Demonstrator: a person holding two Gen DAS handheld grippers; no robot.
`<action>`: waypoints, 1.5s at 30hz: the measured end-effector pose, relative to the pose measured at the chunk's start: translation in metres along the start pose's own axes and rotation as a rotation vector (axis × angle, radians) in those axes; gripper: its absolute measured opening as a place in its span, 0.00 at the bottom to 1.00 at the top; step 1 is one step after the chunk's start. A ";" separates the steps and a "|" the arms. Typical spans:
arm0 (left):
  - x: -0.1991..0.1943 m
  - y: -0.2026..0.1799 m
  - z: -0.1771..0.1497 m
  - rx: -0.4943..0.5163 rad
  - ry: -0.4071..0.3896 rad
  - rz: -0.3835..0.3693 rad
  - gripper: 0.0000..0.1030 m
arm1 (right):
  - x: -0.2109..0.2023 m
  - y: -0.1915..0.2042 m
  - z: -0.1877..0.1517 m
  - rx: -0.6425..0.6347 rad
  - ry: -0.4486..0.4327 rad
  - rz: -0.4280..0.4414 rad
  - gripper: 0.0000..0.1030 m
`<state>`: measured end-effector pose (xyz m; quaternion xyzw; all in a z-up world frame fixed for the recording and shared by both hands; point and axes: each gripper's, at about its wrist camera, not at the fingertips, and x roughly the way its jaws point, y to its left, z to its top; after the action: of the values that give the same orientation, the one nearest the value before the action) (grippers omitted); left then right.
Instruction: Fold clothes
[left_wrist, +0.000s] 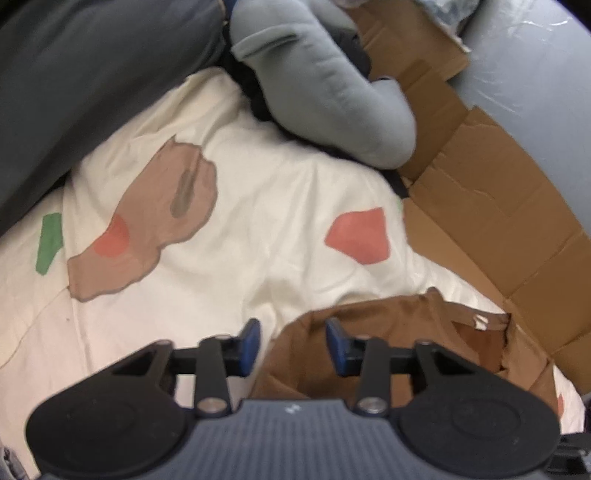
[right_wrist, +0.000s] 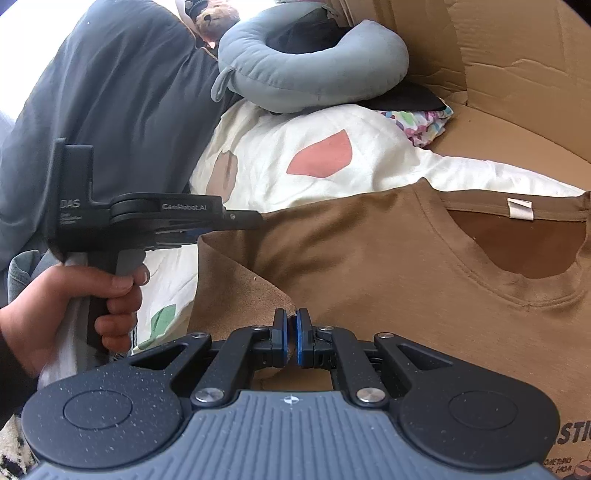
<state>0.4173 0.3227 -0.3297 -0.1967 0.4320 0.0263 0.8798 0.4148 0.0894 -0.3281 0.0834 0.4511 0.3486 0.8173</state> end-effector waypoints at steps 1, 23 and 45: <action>0.002 0.001 0.001 -0.008 0.006 0.005 0.17 | -0.001 -0.001 0.000 0.002 0.003 -0.001 0.02; 0.017 0.001 0.011 -0.001 0.012 0.062 0.09 | -0.029 -0.001 0.013 0.072 0.049 -0.071 0.01; -0.007 0.010 -0.014 0.041 -0.035 0.015 0.21 | 0.010 -0.045 0.014 0.189 0.085 -0.142 0.01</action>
<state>0.4001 0.3271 -0.3352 -0.1749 0.4183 0.0274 0.8909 0.4520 0.0649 -0.3473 0.1131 0.5207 0.2493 0.8087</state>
